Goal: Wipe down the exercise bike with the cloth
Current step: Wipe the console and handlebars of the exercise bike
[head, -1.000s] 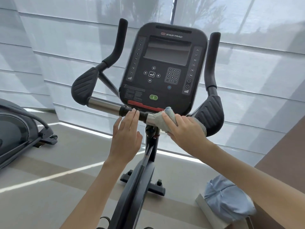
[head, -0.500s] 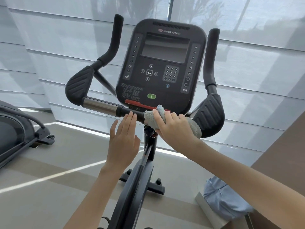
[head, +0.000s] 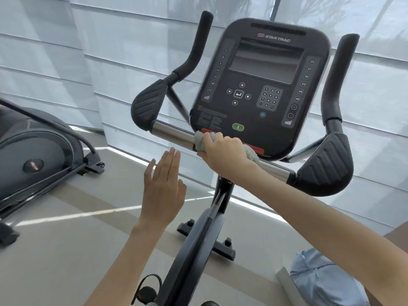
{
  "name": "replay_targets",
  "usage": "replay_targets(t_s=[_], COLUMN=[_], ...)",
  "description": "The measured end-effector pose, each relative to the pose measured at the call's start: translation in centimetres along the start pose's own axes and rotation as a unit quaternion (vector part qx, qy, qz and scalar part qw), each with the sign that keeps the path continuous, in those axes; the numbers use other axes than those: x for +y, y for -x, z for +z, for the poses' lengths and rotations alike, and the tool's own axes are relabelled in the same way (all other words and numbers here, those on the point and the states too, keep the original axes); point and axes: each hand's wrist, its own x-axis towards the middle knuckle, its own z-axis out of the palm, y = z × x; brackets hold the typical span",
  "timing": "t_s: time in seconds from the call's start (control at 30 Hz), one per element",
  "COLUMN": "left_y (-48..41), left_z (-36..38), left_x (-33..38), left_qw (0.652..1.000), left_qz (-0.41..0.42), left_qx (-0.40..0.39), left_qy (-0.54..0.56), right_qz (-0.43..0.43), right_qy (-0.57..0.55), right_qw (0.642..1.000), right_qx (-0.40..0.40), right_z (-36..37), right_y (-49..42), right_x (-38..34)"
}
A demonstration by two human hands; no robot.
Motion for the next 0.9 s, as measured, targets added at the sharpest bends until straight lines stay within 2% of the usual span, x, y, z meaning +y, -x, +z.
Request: replay_targets(t_s=[0.1,0.17,0.27,0.33,0.4,0.53,0.67,0.8,0.9], left_y=[-0.1,-0.2,-0.4,-0.5,-0.6,-1.0,-1.7,-2.2,-2.2], left_z=[0.1,0.2,0.3,0.3,0.4,0.7,1.1,1.6,1.7], left_x=[0.3,0.7,1.6,2.1,2.7,4.2,5.2,5.3,5.0], left_qw=[1.0,1.0,1.0,0.999,0.999,0.999,0.997,0.997,0.997], left_qz=[0.004,0.009,0.017,0.023,0.03,0.047,0.061,0.059,0.065], left_qx=[0.004,0.007,0.013,0.014,0.006,-0.014,-0.034,-0.045,-0.047], left_qy=[0.003,0.008,0.021,0.026,0.027,0.023,0.016,0.013,0.011], right_qz=[0.016,0.032,0.032,0.017,0.002,0.02,0.04,0.058,0.101], right_qy=[-0.163,-0.2,-0.03,0.079,0.139,0.16,0.081,-0.018,-0.124], right_qw=[0.985,0.978,0.998,0.994,0.986,0.977,0.978,0.99,0.986], right_qx=[-0.051,-0.046,0.051,0.067,0.087,0.138,0.187,0.129,-0.038], right_z=[-0.4,-0.6,0.2,1.1,1.8,2.0,1.2,-0.6,-1.7], right_y=[-1.3,-0.8,2.5,5.1,7.1,10.1,12.4,11.5,8.8], right_x=[1.1,1.4,0.5,0.6,1.6,4.1,7.1,8.1,8.4])
